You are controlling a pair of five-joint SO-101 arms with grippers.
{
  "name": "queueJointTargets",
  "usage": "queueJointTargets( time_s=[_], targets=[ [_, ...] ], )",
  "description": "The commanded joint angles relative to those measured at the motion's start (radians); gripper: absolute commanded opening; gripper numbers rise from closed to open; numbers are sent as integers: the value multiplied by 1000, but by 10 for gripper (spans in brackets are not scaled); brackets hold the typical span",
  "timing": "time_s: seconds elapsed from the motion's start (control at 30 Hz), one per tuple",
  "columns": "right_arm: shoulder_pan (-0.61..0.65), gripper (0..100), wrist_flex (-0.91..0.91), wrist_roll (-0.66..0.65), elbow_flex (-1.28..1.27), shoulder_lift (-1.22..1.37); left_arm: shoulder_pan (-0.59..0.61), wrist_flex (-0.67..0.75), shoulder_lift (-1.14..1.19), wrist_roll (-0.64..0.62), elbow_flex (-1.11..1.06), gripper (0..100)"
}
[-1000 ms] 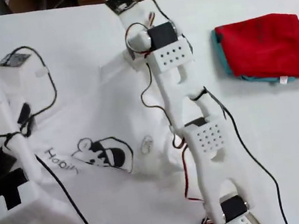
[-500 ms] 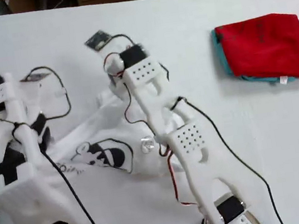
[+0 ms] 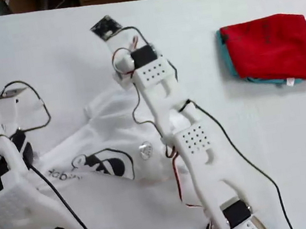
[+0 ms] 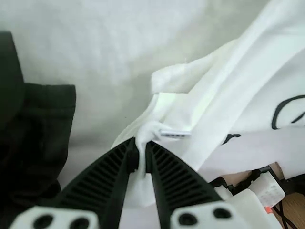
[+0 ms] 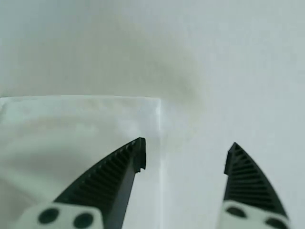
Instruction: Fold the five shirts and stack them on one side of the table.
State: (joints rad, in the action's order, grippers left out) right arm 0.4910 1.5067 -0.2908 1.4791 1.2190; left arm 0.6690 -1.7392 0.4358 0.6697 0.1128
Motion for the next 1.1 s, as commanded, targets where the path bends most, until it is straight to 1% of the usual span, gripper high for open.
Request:
queueJointTargets(
  time_s=[0.0,0.17,0.33,0.43,0.47,0.5,0.57,0.63,0.7,0.73,0.9,1.07],
  targets=[
    [42,270,-51,9,3,7,6,-6,-9,5,5,28],
    [56,271,-96,9,2,54,6,-6,-12,3,5,28],
    [47,269,-90,8,12,116,9,-25,-15,3,12,28],
    [50,259,-76,3,3,105,9,-28,-17,3,15,28],
    [50,231,-61,2,3,104,9,-28,-17,3,15,28],
    [50,177,-47,2,2,102,9,-28,-17,2,15,28],
    [41,5,-22,2,3,102,6,-28,-17,2,15,28],
    [27,51,2,3,5,97,2,-28,-17,2,15,28],
    [10,11,18,8,17,93,-11,-28,-17,-9,15,28],
    [1,23,33,8,38,84,-12,-28,-17,-15,13,28],
    [-36,20,180,9,196,12,-52,-29,-15,-18,7,28],
    [-54,20,262,11,172,-110,-126,-40,-15,-21,7,28]
  ],
)
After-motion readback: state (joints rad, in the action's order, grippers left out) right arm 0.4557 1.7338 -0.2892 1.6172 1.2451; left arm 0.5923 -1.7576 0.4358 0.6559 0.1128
